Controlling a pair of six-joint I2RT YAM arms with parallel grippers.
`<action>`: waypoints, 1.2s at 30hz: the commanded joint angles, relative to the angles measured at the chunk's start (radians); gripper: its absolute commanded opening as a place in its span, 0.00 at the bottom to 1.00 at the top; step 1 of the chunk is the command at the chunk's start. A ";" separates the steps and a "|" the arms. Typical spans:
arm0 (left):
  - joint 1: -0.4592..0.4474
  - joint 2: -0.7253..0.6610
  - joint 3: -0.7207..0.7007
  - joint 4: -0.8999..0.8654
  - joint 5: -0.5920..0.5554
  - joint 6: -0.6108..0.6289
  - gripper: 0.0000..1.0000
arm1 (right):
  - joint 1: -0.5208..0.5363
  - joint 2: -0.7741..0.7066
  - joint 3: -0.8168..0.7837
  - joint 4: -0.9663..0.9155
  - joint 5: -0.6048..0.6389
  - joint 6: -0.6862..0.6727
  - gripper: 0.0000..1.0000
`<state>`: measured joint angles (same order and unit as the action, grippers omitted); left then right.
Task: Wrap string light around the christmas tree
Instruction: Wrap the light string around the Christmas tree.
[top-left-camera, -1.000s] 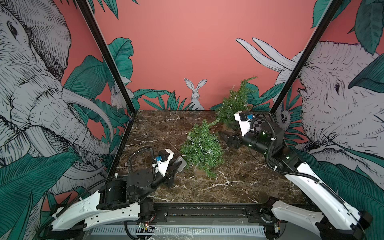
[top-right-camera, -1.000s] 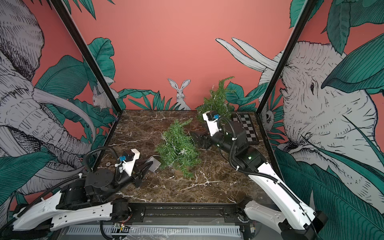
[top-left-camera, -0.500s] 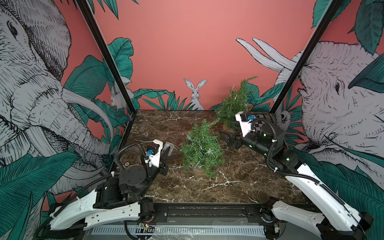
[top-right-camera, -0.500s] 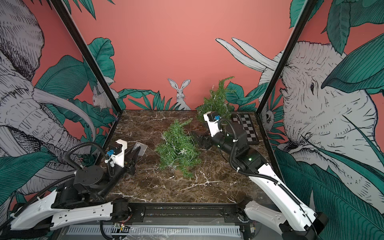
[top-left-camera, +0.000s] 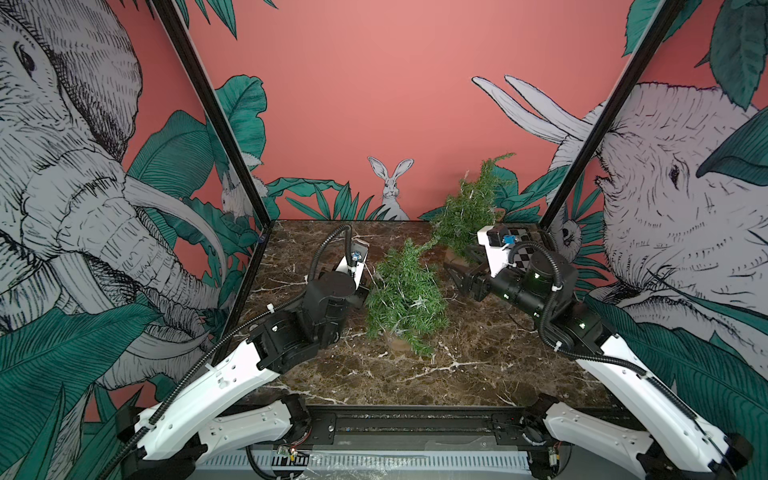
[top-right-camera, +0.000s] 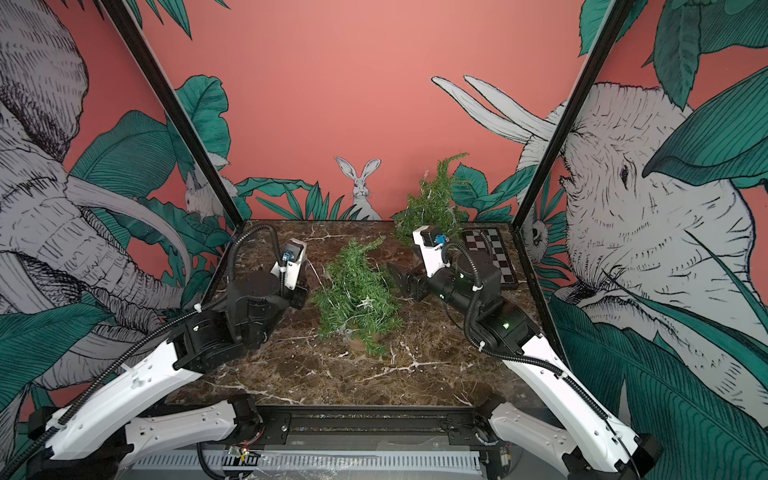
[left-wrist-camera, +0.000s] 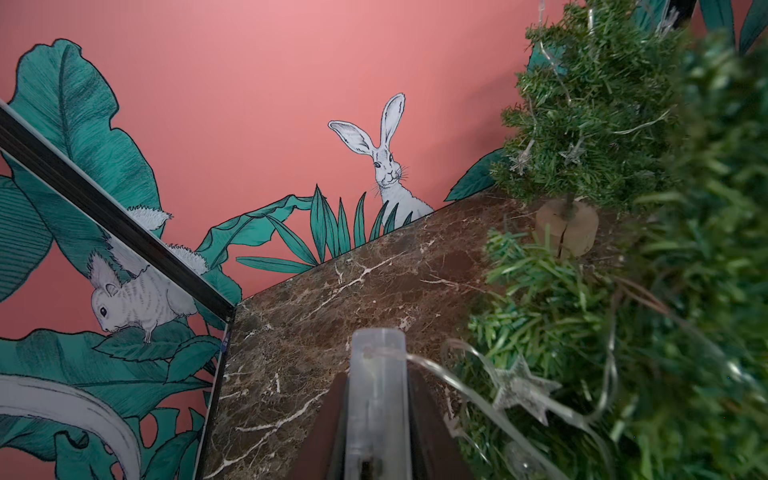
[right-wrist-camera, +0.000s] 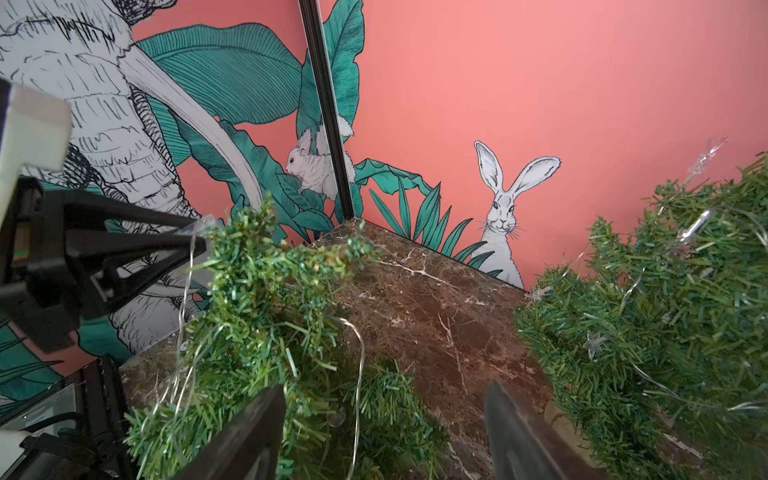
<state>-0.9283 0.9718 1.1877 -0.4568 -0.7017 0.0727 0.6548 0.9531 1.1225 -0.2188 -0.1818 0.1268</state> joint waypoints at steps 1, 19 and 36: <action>0.077 0.021 0.047 0.047 0.151 0.052 0.00 | 0.005 -0.012 -0.006 0.032 0.000 0.000 0.78; 0.191 0.305 0.235 0.076 0.563 0.408 0.00 | 0.005 -0.044 -0.044 0.062 -0.059 0.081 0.78; 0.259 0.334 0.236 0.100 0.618 0.395 0.39 | 0.005 -0.016 -0.072 0.084 -0.086 0.145 0.78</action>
<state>-0.6941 1.3025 1.3914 -0.3519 -0.0944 0.4583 0.6548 0.9436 1.0527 -0.1909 -0.2489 0.2558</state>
